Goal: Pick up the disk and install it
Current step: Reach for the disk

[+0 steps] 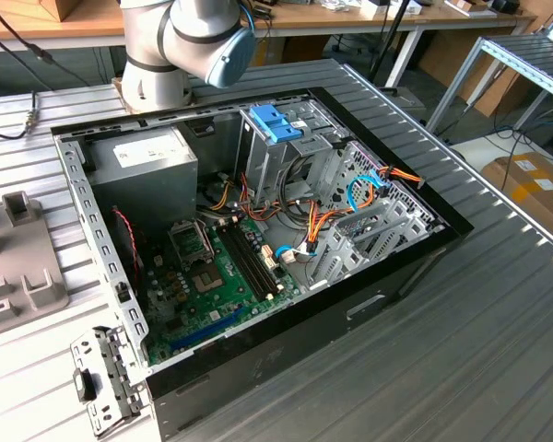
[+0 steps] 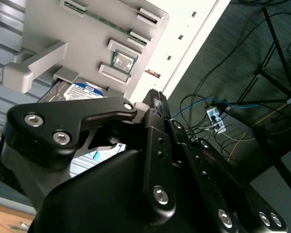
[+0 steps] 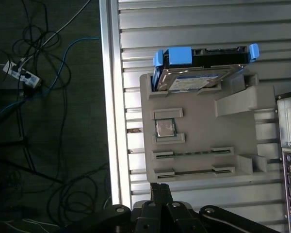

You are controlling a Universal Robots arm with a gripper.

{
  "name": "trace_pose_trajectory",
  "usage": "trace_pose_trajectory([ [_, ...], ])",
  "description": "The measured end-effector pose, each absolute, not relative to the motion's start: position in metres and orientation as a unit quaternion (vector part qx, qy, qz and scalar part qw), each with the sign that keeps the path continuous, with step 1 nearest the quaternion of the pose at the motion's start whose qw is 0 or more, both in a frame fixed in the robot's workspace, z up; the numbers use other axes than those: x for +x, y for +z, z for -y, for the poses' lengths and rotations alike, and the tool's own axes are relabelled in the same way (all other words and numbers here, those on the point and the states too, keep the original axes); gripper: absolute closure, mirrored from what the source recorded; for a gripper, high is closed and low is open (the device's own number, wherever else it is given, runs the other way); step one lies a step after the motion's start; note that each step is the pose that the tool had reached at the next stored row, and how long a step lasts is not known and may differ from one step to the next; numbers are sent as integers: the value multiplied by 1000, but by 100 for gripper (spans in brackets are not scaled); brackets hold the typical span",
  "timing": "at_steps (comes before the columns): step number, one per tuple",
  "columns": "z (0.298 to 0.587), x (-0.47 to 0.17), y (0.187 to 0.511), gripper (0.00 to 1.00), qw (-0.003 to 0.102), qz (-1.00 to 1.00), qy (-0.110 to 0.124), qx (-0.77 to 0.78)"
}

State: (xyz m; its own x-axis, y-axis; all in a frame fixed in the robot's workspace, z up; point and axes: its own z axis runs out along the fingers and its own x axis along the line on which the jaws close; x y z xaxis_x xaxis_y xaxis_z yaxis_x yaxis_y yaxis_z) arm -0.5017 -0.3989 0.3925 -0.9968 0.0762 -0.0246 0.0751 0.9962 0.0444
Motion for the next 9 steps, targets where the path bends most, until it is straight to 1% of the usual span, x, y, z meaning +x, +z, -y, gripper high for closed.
trace_pose_trajectory([
  [9,399,-510,393,89,13,-999,22,38],
])
